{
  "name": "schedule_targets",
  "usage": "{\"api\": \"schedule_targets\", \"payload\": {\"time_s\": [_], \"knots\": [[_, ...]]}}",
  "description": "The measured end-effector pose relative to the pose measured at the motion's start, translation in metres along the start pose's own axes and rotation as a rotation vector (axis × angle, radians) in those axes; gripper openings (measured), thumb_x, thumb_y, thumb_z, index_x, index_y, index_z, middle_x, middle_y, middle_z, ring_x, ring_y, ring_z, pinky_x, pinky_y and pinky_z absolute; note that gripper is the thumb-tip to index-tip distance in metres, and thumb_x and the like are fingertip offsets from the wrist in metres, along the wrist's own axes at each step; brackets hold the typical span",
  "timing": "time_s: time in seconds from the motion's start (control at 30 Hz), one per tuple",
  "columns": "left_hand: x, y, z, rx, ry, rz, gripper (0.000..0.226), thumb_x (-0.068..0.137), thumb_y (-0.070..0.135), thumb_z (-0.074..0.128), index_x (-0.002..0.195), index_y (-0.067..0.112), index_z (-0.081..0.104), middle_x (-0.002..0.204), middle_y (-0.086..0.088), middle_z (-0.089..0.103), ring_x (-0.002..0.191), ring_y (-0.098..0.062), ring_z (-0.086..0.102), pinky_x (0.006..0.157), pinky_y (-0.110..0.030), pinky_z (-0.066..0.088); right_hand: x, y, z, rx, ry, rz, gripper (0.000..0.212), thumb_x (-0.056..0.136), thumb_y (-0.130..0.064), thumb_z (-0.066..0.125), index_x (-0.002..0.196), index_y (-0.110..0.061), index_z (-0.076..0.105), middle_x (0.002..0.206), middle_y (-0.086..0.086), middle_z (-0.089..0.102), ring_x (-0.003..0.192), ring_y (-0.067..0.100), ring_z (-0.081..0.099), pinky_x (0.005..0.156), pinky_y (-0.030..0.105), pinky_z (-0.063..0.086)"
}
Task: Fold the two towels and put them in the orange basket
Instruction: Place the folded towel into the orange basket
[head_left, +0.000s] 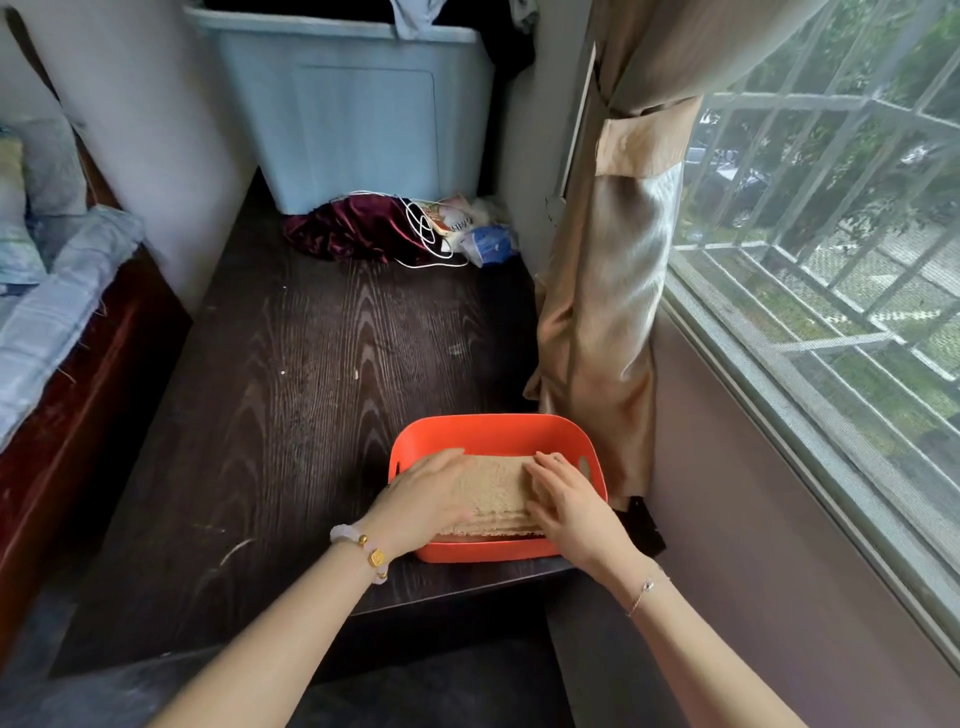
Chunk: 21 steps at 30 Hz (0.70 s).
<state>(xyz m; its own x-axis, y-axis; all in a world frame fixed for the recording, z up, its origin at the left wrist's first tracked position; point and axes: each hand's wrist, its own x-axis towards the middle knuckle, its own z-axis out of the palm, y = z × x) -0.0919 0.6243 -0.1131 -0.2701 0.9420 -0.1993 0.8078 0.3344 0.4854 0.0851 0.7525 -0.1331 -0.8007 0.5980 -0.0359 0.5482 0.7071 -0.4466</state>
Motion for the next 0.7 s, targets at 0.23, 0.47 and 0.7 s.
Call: {"api": "schedule_targets", "payload": {"time_s": [0.23, 0.47, 0.7], "knots": [[0.001, -0.010, 0.019, 0.041, -0.013, 0.033, 0.072, 0.086, 0.040, 0.059, 0.146, 0.029, 0.021, 0.152, 0.012, 0.020, 0.140, -0.011, 0.020, 0.113, -0.034, 0.026, -0.007, -0.004, 0.005, -0.054, 0.011, 0.019, 0.058, 0.094, -0.025, 0.053, 0.146, -0.025, 0.029, 0.155, -0.013, 0.019, 0.144, 0.001, 0.004, 0.106, 0.020, 0.031], [-0.003, -0.023, -0.011, -0.275, 0.203, 0.034, 0.062, 0.086, 0.026, 0.063, 0.142, 0.025, 0.035, 0.144, 0.010, 0.036, 0.131, -0.005, 0.033, 0.106, -0.018, 0.022, -0.012, -0.012, -0.009, 0.184, 0.061, 0.108, 0.048, 0.095, -0.028, 0.049, 0.141, -0.026, 0.039, 0.151, -0.014, 0.028, 0.138, -0.005, 0.017, 0.105, 0.012, 0.019], [-0.006, -0.036, -0.031, -0.613, 0.437, -0.075, 0.016, 0.088, 0.014, 0.059, 0.101, 0.022, 0.064, 0.106, 0.002, 0.065, 0.099, -0.010, 0.059, 0.092, -0.028, 0.046, -0.018, -0.032, -0.009, 0.533, 0.313, 0.282, 0.026, 0.093, -0.024, 0.049, 0.116, -0.027, 0.061, 0.122, -0.016, 0.060, 0.127, 0.009, 0.046, 0.104, 0.033, 0.041]]}}
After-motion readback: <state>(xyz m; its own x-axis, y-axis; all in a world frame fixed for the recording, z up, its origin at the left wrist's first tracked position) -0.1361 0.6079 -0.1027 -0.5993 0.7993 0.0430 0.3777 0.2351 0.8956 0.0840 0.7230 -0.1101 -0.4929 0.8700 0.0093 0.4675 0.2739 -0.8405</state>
